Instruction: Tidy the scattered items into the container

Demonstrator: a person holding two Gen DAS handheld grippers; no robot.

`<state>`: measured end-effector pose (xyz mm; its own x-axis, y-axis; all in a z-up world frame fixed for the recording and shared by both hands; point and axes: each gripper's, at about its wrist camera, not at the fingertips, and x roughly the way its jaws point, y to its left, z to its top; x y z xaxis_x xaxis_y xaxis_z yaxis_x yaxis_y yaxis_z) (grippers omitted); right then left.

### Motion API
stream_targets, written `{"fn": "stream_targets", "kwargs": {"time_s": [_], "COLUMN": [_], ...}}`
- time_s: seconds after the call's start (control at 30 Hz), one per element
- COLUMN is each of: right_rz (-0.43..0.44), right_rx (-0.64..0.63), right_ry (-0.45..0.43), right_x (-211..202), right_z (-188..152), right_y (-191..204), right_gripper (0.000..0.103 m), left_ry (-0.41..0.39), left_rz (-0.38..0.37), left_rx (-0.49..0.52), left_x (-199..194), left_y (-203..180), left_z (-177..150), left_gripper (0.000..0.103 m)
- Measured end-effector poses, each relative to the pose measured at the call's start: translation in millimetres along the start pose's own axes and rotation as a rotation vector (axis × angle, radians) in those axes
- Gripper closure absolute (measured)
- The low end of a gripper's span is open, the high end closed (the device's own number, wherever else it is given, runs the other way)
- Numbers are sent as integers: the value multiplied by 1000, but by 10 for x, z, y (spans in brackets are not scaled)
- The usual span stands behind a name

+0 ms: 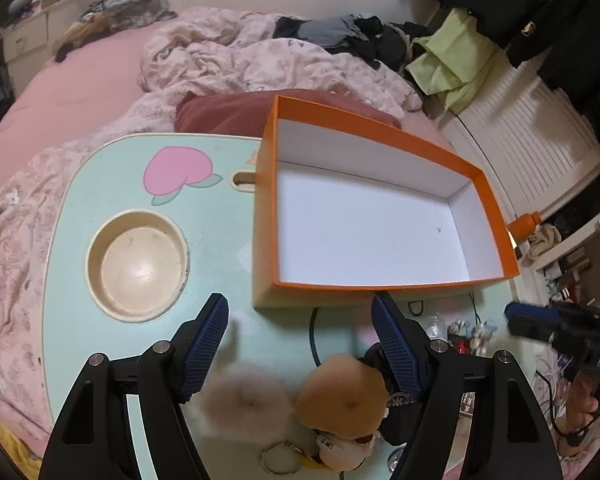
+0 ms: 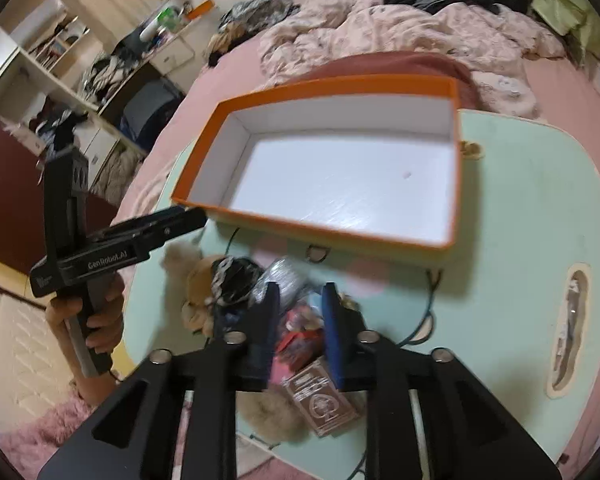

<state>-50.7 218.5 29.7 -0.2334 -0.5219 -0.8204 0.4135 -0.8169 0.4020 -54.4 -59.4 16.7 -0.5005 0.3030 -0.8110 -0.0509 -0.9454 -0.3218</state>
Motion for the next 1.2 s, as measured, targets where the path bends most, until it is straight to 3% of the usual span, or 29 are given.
{"fn": "stream_targets", "kwargs": {"time_s": [0.13,0.2,0.27,0.3,0.53,0.6,0.73,0.9,1.07,1.2], "right_rz": [5,-86,-221,-268,-224,-168,-91,-71,-59,-65], "right_rx": [40,77,118,137,170,169,169,116,82,46], "right_ry": [-146,-262,-333,-340,-217,-204,-165,-135,-119,-128], "right_x": [-336,-557,-655,-641,-148,-59,109,307,368,281], "right_z": [-29,-91,-172,-212,-186,-118,28,235,335,255], "right_y": [-184,-282,-363,-398,-460,-439,-334,-84,22,91], "right_gripper": [79,76,57,55,55,55,56,58,58,58], "left_ry": [-53,-74,-73,-69,-37,-36,-48,-61,-113,-143], "left_rz": [-29,-17,-1,0,-20,-32,-24,-27,53,74], "left_rx": [-23,-44,-59,-64,-66,-65,-71,-107,-133,-156], "left_x": [-151,-188,-157,-122,67,115,266,386,297,88], "left_y": [68,119,147,161,110,77,39,118,285,449], "left_z": [18,63,106,121,114,129,283,528,678,681], "left_gripper": [29,29,29,28,28,29,47,55,55,55]}}
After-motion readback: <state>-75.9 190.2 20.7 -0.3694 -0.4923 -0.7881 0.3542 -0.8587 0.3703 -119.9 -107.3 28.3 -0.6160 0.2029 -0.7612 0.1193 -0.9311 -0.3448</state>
